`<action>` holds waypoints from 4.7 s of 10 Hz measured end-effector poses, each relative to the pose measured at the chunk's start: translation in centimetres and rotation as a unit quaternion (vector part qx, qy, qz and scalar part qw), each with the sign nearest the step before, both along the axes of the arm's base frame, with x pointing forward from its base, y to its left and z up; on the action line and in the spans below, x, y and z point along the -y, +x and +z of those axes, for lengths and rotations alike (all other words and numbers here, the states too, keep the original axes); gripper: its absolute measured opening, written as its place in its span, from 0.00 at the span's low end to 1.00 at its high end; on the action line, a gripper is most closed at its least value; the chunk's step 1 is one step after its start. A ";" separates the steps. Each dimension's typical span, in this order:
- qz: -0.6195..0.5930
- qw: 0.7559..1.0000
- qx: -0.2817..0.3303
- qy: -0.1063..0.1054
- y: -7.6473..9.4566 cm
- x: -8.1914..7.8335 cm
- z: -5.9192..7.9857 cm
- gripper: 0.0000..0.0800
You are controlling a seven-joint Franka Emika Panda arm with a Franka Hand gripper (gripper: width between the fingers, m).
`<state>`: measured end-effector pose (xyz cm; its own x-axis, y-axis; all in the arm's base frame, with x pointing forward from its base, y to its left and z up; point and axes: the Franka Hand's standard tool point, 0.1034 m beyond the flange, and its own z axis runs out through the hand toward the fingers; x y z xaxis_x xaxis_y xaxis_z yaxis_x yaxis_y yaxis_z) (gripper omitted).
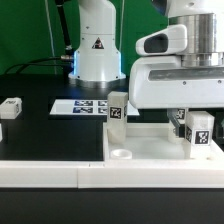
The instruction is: Assemble square table
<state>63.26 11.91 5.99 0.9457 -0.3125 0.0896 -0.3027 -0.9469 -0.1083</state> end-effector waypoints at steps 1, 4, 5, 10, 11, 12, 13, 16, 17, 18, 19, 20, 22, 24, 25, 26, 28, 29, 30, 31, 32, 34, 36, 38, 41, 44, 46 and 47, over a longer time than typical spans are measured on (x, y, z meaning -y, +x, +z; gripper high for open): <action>-0.031 1.000 -0.003 0.003 -0.1 0.1 -0.1 0.36; -0.150 0.988 -0.013 0.016 -0.1 0.4 -0.1 0.36; -0.266 0.963 -0.021 0.023 -0.1 0.5 -0.1 0.36; -0.649 0.755 -0.063 0.063 -0.4 0.5 -0.3 0.36; -0.676 0.730 -0.070 0.075 -0.5 0.5 -0.4 0.36; -0.682 0.724 -0.071 0.075 -0.5 0.5 -0.4 0.36; -0.687 0.719 -0.071 0.075 -0.5 0.5 -0.4 0.36; -0.509 0.857 -0.013 0.076 0.0 -0.2 -0.2 0.78; -0.452 0.889 0.006 0.072 0.0 -0.2 -0.1 0.81; -0.409 0.910 0.009 0.063 -0.1 -0.1 -0.2 0.81; -0.372 0.927 0.013 0.056 0.0 0.1 -0.2 0.81; -0.307 0.950 0.024 0.045 0.1 0.3 -0.1 0.81; -0.147 0.988 0.039 0.015 0.3 0.4 -0.1 0.81; 0.040 0.998 0.047 -0.023 0.9 0.3 0.4 0.81; 0.021 0.998 0.046 -0.020 0.9 0.3 0.3 0.81; 0.010 0.999 0.046 -0.018 0.9 0.3 0.3 0.67; -0.023 0.999 0.044 -0.013 0.9 0.5 0.3 0.50; -0.057 0.997 0.042 -0.010 0.9 0.8 0.3 0.37; -0.078 0.996 0.040 -0.007 0.8 0.9 0.3 0.37; -0.098 0.994 0.039 -0.005 0.9 1.0 0.3 0.37; -0.136 0.990 0.038 -0.001 0.9 1.1 0.2 0.37; -0.193 0.981 0.036 0.006 1.0 1.3 0.3 0.37; -0.203 0.979 0.036 0.004 1.0 1.9 0.2 0.14; -0.203 0.979 0.036 0.004 1.0 2.0 0.2 0.17; -0.195 0.979 0.049 0.017 2.0 3.0 2.3 0.61; -0.183 0.980 0.068 0.032 3.6 6.2 6.9 0.80; -0.185 0.979 0.073 0.033 3.8 6.4 7.3 0.81; -0.185 0.980 0.071 0.033 3.7 6.4 7.1 0.81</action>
Offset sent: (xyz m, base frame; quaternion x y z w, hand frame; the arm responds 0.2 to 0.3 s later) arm 0.0000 0.0000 0.0000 0.0000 0.0000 0.1938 0.9810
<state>66.99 5.53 13.12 0.7458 -0.6411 0.1809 -0.6012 -0.7648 -0.2317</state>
